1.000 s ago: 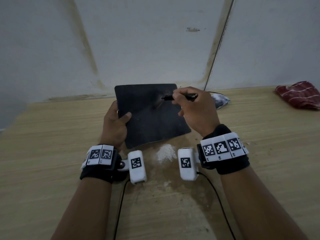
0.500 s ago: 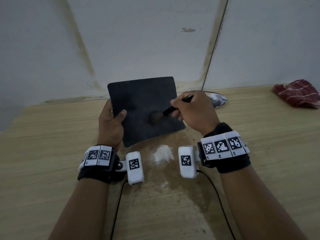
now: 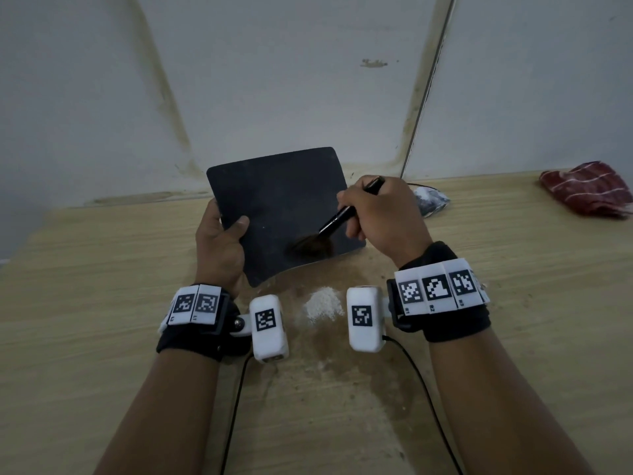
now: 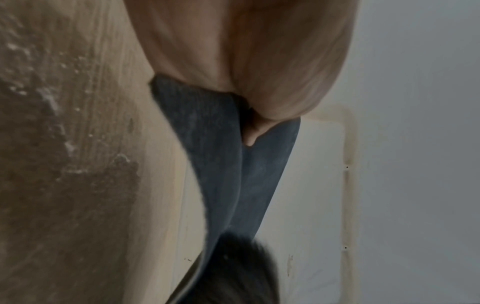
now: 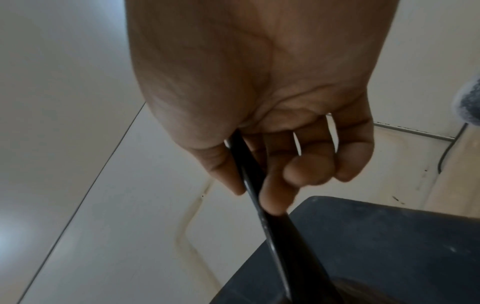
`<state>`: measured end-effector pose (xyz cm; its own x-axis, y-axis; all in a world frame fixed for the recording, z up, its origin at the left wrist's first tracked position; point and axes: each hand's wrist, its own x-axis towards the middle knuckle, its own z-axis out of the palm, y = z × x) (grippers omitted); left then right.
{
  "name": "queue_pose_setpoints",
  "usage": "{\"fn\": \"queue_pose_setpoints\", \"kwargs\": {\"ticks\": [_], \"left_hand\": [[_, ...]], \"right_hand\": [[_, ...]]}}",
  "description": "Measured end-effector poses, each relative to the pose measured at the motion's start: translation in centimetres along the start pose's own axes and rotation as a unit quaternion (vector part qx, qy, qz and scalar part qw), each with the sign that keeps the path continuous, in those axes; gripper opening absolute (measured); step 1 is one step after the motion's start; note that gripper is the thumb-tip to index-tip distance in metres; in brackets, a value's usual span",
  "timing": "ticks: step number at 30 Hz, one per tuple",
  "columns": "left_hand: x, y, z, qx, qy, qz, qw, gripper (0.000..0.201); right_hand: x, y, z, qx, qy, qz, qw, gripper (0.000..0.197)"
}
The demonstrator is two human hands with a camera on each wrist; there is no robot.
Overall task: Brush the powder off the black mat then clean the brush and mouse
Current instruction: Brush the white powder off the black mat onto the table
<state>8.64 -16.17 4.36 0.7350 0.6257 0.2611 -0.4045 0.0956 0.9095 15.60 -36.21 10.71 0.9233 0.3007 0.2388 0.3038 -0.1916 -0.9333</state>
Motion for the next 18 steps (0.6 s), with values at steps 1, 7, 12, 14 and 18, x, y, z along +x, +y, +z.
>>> {"fn": "queue_pose_setpoints", "kwargs": {"ticks": [1, 7, 12, 14, 18], "left_hand": [[0.0, 0.0, 0.0, -0.004, 0.003, -0.001, 1.0, 0.043], [0.2, 0.0, -1.2, -0.017, 0.02, -0.018, 1.0, 0.041], [0.4, 0.0, -3.5, -0.041, 0.048, -0.045, 0.997, 0.041], [0.5, 0.3, -4.6, -0.05, 0.055, -0.054, 0.996, 0.041], [1.1, 0.9, -5.7, -0.063, 0.058, -0.07, 0.994, 0.041]], "right_hand": [[0.1, 0.1, 0.1, 0.018, 0.024, -0.004, 1.0, 0.027], [0.7, 0.9, 1.8, 0.053, 0.006, -0.004, 0.999, 0.022], [1.0, 1.2, 3.8, 0.055, -0.009, 0.003, 0.998, 0.04], [1.6, 1.4, 4.7, 0.055, 0.009, 0.007, 0.998, 0.048], [3.6, 1.8, 5.5, 0.05, 0.036, 0.055, 0.997, 0.054]]}}
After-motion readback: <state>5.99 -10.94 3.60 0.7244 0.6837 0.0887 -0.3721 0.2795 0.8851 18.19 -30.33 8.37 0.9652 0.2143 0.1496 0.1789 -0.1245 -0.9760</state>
